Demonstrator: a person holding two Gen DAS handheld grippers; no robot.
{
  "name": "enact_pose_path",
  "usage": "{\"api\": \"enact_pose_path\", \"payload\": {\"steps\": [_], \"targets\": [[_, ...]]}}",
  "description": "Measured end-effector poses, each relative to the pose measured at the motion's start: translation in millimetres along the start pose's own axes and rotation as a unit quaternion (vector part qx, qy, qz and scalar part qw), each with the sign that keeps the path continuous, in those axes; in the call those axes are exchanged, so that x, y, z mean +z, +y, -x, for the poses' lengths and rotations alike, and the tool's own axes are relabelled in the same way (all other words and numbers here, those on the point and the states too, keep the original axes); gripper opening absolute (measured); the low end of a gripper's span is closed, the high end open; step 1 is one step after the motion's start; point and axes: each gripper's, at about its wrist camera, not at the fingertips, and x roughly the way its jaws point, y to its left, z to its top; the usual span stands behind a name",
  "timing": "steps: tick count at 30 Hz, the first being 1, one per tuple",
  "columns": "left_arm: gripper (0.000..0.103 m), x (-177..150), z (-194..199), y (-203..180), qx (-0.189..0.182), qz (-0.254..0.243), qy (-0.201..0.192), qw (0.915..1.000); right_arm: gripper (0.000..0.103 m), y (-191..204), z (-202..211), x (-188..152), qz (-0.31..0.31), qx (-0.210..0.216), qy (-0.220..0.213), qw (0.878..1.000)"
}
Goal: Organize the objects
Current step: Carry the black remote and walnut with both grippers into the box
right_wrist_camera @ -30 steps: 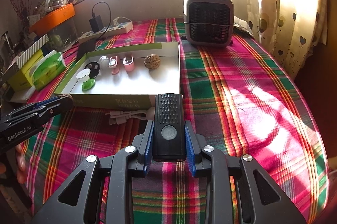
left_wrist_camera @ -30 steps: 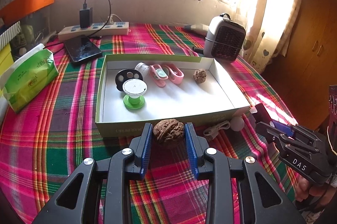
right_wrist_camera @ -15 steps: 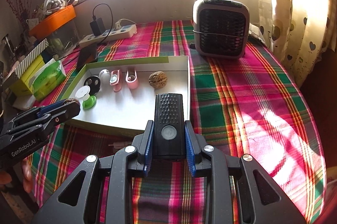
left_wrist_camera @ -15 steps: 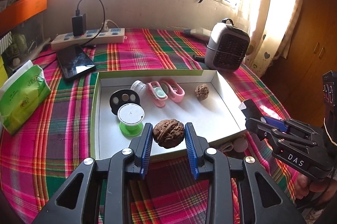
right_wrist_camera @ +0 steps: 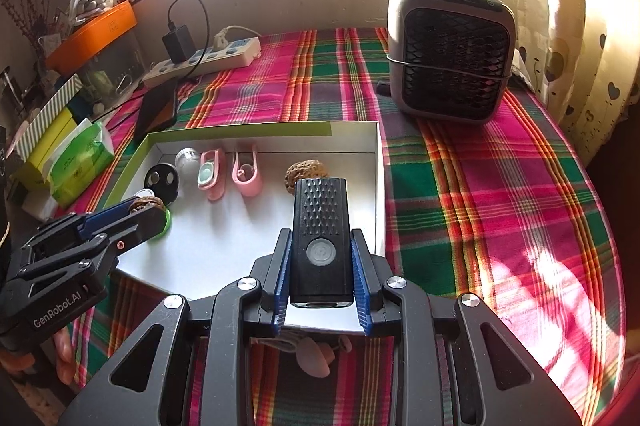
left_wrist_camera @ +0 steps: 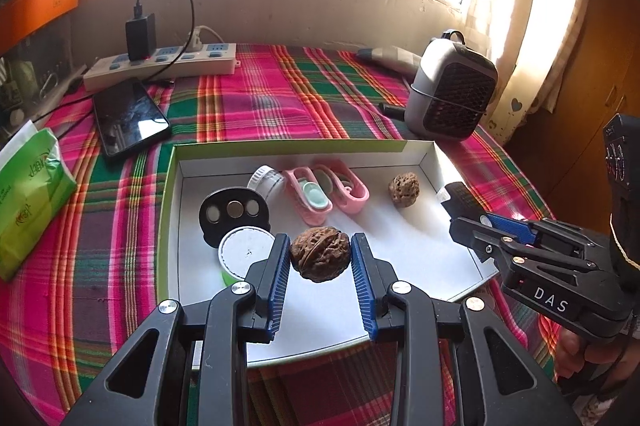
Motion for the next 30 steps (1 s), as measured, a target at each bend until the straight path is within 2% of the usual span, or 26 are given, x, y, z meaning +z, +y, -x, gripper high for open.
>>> {"api": "enact_pose_path", "payload": {"steps": [9,30], "targets": [[0.029,2.0,-15.0,-1.0,0.001,-0.01,0.014,0.9999,0.028,-3.0,-19.9,2.8,0.0,-0.001,0.022,1.0],[0.029,5.5,-27.2,-14.7,0.026,-0.056,0.012,0.998,0.028,6.4,-26.7,5.2,0.026,-0.014,0.019,0.999]]}}
